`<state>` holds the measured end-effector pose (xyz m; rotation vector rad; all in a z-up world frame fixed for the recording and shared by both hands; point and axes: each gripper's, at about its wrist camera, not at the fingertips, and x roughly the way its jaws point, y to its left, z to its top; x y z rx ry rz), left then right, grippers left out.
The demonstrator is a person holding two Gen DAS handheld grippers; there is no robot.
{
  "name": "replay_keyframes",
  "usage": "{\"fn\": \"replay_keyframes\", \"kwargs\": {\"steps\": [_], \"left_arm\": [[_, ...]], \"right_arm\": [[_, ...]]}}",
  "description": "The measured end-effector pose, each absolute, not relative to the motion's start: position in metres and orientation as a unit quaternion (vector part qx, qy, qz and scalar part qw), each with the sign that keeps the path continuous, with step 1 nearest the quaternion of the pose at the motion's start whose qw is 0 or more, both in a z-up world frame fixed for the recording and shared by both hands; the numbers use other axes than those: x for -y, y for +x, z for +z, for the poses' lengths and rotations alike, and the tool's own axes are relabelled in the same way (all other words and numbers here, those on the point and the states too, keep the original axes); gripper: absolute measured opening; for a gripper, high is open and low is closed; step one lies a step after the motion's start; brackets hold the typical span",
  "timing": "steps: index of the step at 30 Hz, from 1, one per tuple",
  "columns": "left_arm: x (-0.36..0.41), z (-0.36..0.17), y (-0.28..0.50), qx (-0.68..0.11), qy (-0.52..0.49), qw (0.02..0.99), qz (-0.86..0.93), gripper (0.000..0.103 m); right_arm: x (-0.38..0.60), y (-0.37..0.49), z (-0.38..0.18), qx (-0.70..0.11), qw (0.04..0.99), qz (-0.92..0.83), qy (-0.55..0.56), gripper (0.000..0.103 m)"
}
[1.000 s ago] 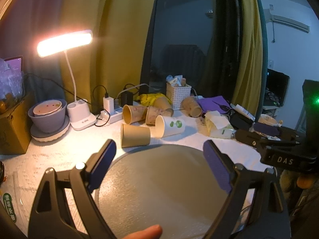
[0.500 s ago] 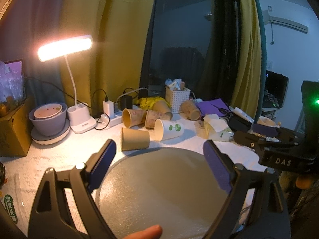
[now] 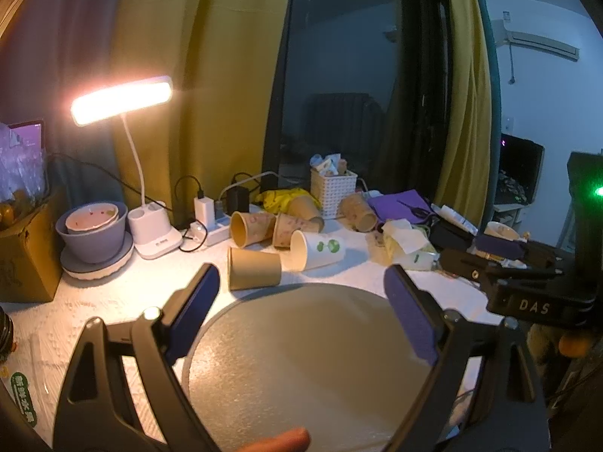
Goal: Flip cup upright
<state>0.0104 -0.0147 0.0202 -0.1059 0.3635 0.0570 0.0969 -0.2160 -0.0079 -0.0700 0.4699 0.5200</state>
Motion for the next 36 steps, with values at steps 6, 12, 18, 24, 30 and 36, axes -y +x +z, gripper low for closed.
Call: {"fn": "replay_keyframes", "kwargs": {"steps": [6,12,18,24,30,36], "left_arm": [[0.017,0.025,0.005,-0.173,-0.051,0.983,0.029,0.09],[0.017,0.026,-0.001,-0.169,-0.052,0.984,0.03,0.09],[0.017,0.029,-0.009,-0.162,-0.053,0.985,0.029,0.09],[0.018,0.031,-0.018,-0.156,-0.053,0.986,0.029,0.09],[0.018,0.032,-0.025,-0.155,-0.053,0.986,0.03,0.09],[0.014,0.029,-0.021,-0.168,-0.063,0.983,0.042,0.09]], "right_arm": [[0.217,0.092,-0.004,-0.225,0.939,0.257,-0.034,0.08],[0.217,0.086,-0.001,-0.22,0.94,0.257,-0.036,0.08],[0.217,0.076,0.002,-0.215,0.941,0.258,-0.039,0.08],[0.218,0.068,0.005,-0.211,0.942,0.257,-0.039,0.08],[0.216,0.062,0.006,-0.209,0.942,0.259,-0.041,0.08],[0.216,0.062,0.004,-0.212,0.941,0.261,-0.04,0.08]]}}
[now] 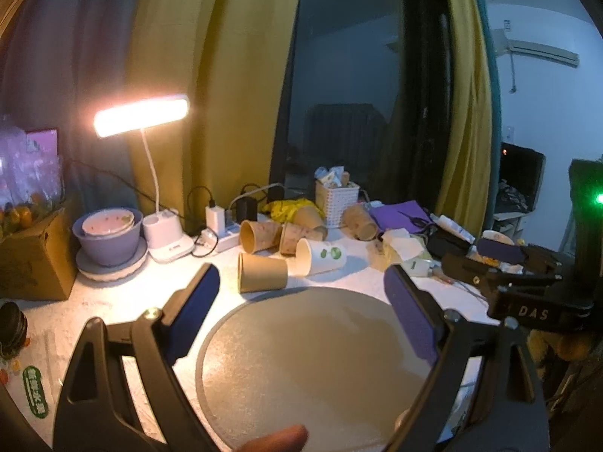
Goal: Flip cup upright
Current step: 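Move the left tool toward the tan paper cup lying on its side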
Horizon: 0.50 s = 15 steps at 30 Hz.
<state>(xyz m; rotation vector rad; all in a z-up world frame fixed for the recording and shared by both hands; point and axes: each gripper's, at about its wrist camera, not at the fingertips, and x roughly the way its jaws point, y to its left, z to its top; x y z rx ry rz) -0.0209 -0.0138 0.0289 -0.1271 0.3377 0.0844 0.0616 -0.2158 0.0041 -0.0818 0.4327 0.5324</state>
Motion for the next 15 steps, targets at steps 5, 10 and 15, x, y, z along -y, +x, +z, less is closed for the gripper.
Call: {"fn": "replay_keyframes", "kwargs": {"steps": [5,10,15], "left_arm": [[0.011,0.017,0.006,-0.211,-0.074,0.973,0.05,0.09],[0.006,-0.002,0.045,-0.268,-0.095,0.957,0.058,0.09],[0.001,-0.022,0.085,-0.313,-0.127,0.939,0.072,0.09]], "right_arm": [[0.218,0.08,-0.002,-0.224,0.938,0.261,-0.05,0.08],[0.22,0.124,-0.014,-0.255,0.932,0.25,-0.067,0.08],[0.22,0.167,-0.026,-0.274,0.925,0.256,-0.069,0.08]]}}
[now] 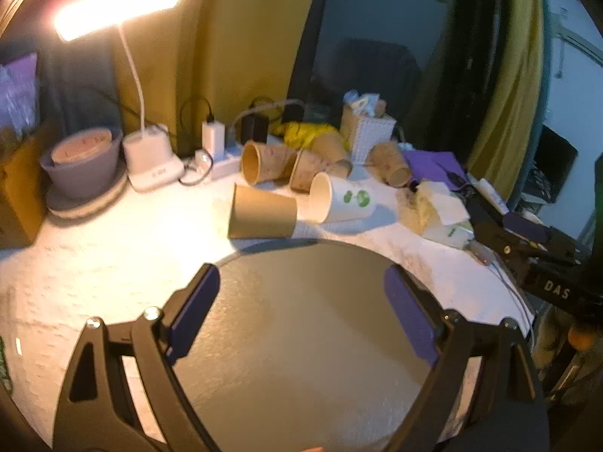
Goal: Flip cup upright
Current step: 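Move the left tool toward the tan paper cup lying on its side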
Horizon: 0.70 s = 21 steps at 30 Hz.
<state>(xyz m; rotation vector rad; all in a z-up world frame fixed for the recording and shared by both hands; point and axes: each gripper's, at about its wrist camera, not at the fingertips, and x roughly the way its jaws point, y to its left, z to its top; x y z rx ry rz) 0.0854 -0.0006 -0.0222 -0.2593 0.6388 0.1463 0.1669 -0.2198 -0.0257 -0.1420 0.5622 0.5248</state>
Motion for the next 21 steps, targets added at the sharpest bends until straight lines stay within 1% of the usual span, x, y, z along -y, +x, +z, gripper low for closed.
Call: {"fn": "replay_keyframes", "kwargs": {"steps": [8,21], "left_arm": [[-0.017,-0.055,0.152,-0.362,-0.202,0.906,0.089,0.09],[-0.07,-0.083,0.221,-0.389,-0.356,0.839,0.136,0.09]], "right_arm": [[0.201,0.225,-0.043,-0.295,0.912,0.276,-0.078,0.08],[0.177,0.286,-0.058,-0.314,0.902,0.284,-0.083,0.08]]}}
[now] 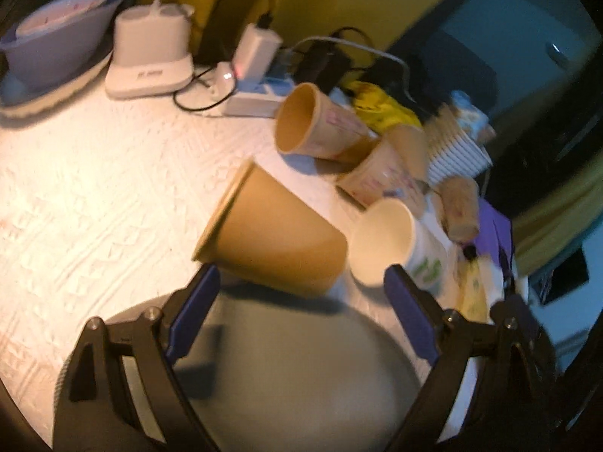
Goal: Flip cup upright
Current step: 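Move the left tool toward the tan paper cup lying on its side, then close the left gripper on the tan cup and lift it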
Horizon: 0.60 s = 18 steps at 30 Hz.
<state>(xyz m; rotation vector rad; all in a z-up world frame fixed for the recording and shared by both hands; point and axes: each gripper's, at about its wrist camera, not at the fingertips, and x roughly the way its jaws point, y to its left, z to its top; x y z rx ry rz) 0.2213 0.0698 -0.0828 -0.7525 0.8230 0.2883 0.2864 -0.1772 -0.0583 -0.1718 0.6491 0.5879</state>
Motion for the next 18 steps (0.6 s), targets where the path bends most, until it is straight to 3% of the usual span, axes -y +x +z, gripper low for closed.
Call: {"fn": "replay_keyframes", "kwargs": {"steps": [7,14,18], "left_arm": [[-0.094,-0.101,0.239,-0.398,-0.419,0.801,0.157,0.09],[-0.103,-0.108,0.272,-0.408,-0.401,0.804,0.163,0.089],[-0.105,-0.108,0.287,-0.416,-0.375,0.815,0.15,0.07]], "right_arm": [[0.168,0.302,-0.061,-0.318,0.898,0.291,-0.087,0.08],[0.167,0.307,-0.06,-0.318,0.9,0.287,-0.081,0.08],[0.17,0.306,-0.06,-0.318,0.902,0.283,-0.074,0.08]]}}
